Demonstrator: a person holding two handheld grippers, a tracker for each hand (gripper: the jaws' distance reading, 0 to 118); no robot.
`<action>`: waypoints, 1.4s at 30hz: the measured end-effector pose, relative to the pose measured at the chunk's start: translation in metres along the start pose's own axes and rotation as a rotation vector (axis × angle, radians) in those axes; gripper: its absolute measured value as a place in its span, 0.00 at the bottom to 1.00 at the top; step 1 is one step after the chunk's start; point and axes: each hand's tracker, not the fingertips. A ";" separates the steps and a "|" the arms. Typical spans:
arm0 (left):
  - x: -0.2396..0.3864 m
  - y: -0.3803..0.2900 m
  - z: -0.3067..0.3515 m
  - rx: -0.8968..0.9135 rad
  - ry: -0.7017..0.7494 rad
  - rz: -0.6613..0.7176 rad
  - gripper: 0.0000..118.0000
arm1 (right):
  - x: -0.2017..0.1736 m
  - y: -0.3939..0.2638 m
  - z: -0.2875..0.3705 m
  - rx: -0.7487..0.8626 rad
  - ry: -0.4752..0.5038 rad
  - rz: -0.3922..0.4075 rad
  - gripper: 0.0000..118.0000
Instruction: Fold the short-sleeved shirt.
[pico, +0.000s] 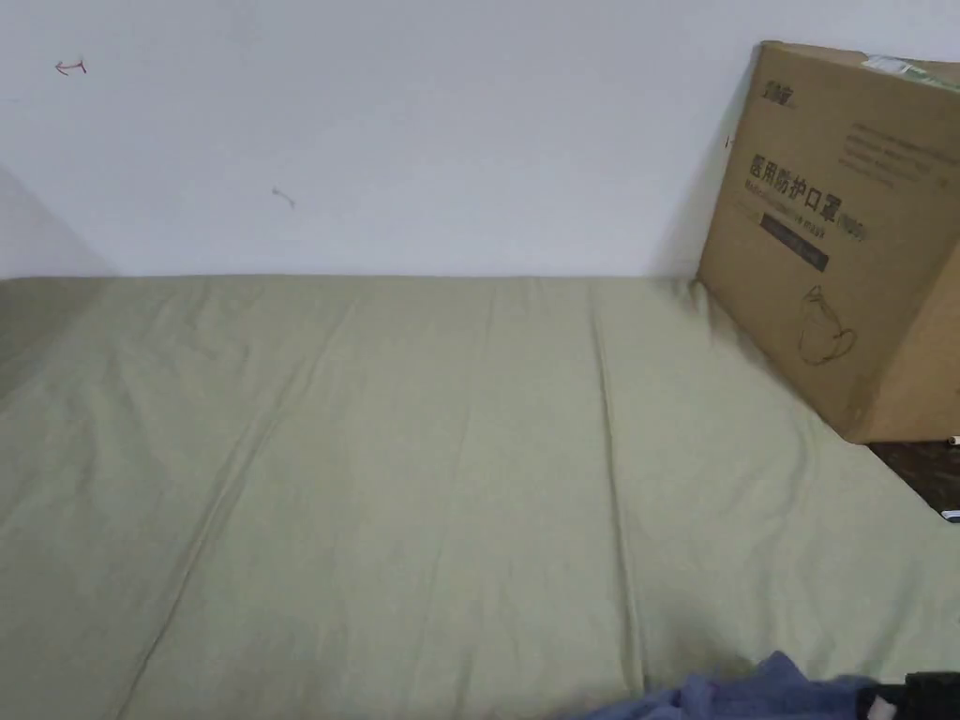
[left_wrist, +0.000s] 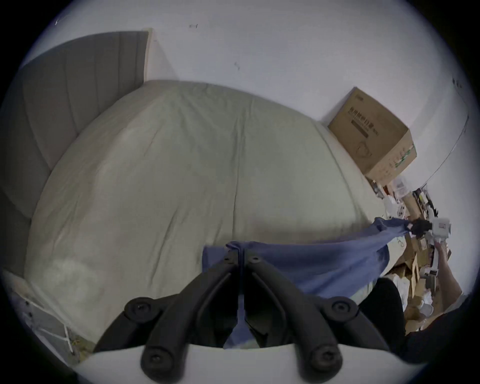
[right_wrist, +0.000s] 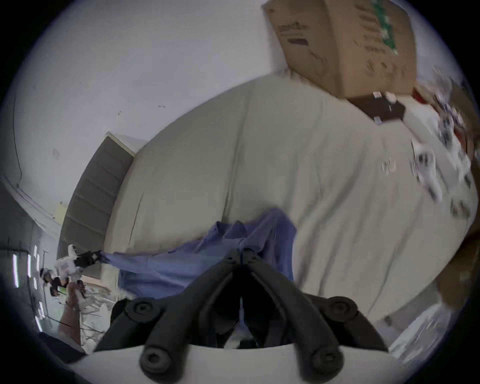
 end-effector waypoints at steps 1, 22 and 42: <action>-0.004 -0.012 -0.002 -0.015 0.000 0.024 0.01 | 0.006 -0.014 -0.004 -0.018 -0.010 -0.006 0.00; 0.098 -0.030 0.037 0.182 0.033 -0.064 0.97 | -0.112 -0.026 0.005 0.182 -0.150 0.236 0.93; 0.129 -0.005 -0.008 0.191 0.158 -0.100 0.02 | -0.194 -0.021 -0.077 0.176 -0.238 0.396 0.01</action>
